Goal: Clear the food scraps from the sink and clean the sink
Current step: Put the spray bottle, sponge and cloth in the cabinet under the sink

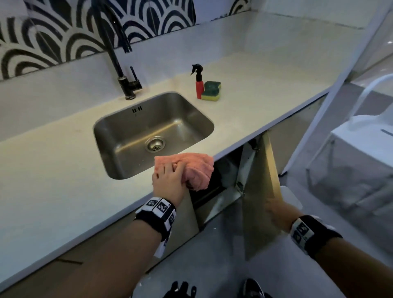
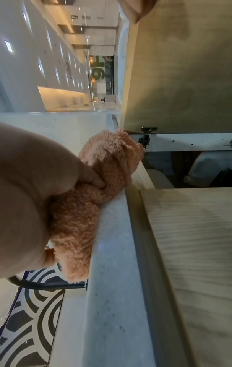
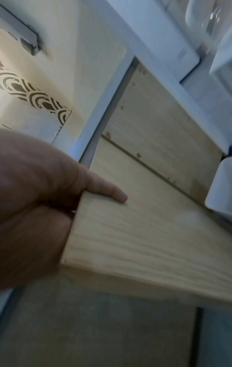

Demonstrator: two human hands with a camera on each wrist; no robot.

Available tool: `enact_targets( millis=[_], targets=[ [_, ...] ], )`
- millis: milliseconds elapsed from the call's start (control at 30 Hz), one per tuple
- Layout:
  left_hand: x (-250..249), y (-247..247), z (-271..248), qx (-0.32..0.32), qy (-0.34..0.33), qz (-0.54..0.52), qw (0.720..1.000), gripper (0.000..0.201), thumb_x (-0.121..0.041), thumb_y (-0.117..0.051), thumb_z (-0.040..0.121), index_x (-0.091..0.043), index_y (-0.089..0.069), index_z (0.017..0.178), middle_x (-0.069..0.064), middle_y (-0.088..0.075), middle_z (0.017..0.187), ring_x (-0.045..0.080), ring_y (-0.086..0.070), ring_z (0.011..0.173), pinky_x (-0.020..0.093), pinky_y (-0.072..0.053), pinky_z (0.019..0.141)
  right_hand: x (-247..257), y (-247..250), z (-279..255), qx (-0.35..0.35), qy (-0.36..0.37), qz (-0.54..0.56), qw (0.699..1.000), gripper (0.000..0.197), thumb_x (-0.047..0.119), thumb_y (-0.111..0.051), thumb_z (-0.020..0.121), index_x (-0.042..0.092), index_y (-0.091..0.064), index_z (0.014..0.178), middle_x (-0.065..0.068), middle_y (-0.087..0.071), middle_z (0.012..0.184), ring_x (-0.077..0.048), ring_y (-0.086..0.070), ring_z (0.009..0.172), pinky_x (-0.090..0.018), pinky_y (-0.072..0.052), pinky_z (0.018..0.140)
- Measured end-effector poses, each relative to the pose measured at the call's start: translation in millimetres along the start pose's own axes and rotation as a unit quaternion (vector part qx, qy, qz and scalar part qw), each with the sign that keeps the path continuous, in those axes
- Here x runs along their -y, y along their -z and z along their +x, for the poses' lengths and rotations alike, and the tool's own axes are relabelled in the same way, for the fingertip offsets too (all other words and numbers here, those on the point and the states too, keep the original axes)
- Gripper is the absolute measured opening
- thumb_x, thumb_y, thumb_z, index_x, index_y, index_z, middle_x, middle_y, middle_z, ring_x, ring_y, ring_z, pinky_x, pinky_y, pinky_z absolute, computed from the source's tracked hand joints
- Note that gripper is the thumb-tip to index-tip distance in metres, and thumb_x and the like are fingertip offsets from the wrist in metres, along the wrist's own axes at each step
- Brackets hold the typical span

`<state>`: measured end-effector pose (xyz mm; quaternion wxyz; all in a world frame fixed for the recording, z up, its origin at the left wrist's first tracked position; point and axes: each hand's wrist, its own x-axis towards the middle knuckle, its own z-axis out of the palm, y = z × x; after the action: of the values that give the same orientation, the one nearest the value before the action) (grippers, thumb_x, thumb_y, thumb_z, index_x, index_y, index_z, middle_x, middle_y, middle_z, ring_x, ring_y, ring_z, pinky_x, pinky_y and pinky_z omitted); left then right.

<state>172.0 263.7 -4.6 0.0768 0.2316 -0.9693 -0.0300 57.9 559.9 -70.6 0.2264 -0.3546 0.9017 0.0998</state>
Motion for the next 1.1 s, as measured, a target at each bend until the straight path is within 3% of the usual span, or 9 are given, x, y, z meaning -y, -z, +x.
enact_targets(
  millis=[133,267,333,433,600,733,867,967,1100],
  targets=[
    [-2.9,0.0,5.8,-0.006,-0.001,-0.018,1.000,0.056,-0.025,-0.062,0.076,-0.030,-0.049,0.130,0.008,-0.052,0.124,0.034,-0.047,0.115,0.043,-0.041,0.090,-35.2,-18.7,-12.9,0.012,-0.007,0.042,0.999,0.043,0.014,-0.037,0.095,0.019,-0.045,0.137,-0.003,-0.039,0.142,-0.019,-0.038,0.134,-0.031,-0.035,0.109],
    [-6.7,-0.5,19.4,0.016,-0.005,-0.013,1.000,0.058,-0.031,-0.052,0.084,-0.032,-0.037,0.140,0.004,-0.041,0.140,0.031,-0.037,0.128,0.041,-0.029,0.107,-63.5,-24.9,-15.3,0.015,-0.034,0.041,0.998,0.041,0.022,-0.041,0.095,0.028,-0.044,0.136,0.004,-0.038,0.143,-0.016,-0.040,0.133,-0.030,-0.037,0.108],
    [-9.9,-0.6,26.4,0.036,-0.003,-0.005,0.999,0.060,-0.035,-0.049,0.086,-0.034,-0.031,0.143,0.004,-0.034,0.147,0.030,-0.032,0.134,0.042,-0.021,0.113,-72.8,-23.2,-14.0,0.026,-0.055,-0.003,0.998,0.037,0.021,-0.041,0.093,0.030,-0.050,0.128,0.006,-0.042,0.138,-0.015,-0.041,0.130,-0.033,-0.038,0.106],
    [-16.2,0.4,34.9,0.068,0.005,-0.003,0.998,0.062,-0.036,-0.048,0.088,-0.033,-0.024,0.146,0.005,-0.024,0.154,0.031,-0.022,0.140,0.045,-0.013,0.117,-77.5,-16.0,-12.4,0.020,-0.126,-0.055,0.990,0.033,0.023,-0.038,0.095,0.034,-0.054,0.121,0.010,-0.049,0.130,-0.011,-0.042,0.128,-0.042,-0.024,0.110],
    [-23.6,2.4,46.3,0.104,0.004,0.000,0.995,0.063,-0.040,-0.045,0.091,-0.030,-0.020,0.148,0.004,-0.017,0.157,0.031,-0.015,0.144,0.047,-0.009,0.118,-65.8,2.3,-0.8,0.000,-0.214,-0.017,0.977,0.032,0.026,-0.037,0.093,0.034,-0.051,0.121,0.001,-0.045,0.127,-0.018,-0.045,0.125,-0.057,-0.012,0.114],
    [-19.1,2.3,54.3,0.129,-0.005,0.000,0.992,0.064,-0.046,-0.043,0.091,-0.031,-0.019,0.149,0.002,-0.016,0.158,0.027,-0.013,0.145,0.046,-0.010,0.118,-18.6,20.4,37.7,-0.019,-0.099,0.049,0.994,0.034,0.027,-0.041,0.093,0.027,-0.050,0.125,-0.004,-0.047,0.130,-0.023,-0.048,0.124,-0.046,-0.024,0.113],
    [-15.6,5.8,51.5,0.126,-0.009,-0.003,0.992,0.064,-0.044,-0.044,0.092,-0.031,-0.018,0.149,0.000,-0.015,0.158,0.022,-0.011,0.146,0.042,-0.011,0.118,48.1,41.5,73.3,-0.070,0.037,0.173,0.982,0.027,0.019,-0.049,0.088,0.016,-0.058,0.114,-0.008,-0.051,0.120,-0.029,-0.054,0.113,-0.032,-0.043,0.093],
    [-13.7,9.4,47.0,0.120,-0.003,-0.007,0.993,0.064,-0.042,-0.044,0.092,-0.032,-0.017,0.149,0.001,-0.013,0.159,0.023,-0.009,0.146,0.040,-0.010,0.119,92.5,59.0,94.6,-0.088,0.100,0.248,0.960,0.034,0.017,-0.055,0.088,0.014,-0.057,0.123,-0.011,-0.050,0.130,-0.029,-0.052,0.118,-0.028,-0.040,0.093],
    [-4.2,14.6,39.7,0.128,0.020,-0.010,0.992,0.065,-0.036,-0.046,0.093,-0.032,-0.015,0.150,-0.002,-0.010,0.159,0.021,-0.008,0.147,0.038,-0.007,0.118,137.1,73.5,120.1,-0.073,0.158,0.212,0.962,0.052,0.029,-0.050,0.095,0.013,-0.036,0.143,-0.010,-0.037,0.149,-0.026,-0.033,0.137,-0.029,-0.027,0.108]
  ],
)
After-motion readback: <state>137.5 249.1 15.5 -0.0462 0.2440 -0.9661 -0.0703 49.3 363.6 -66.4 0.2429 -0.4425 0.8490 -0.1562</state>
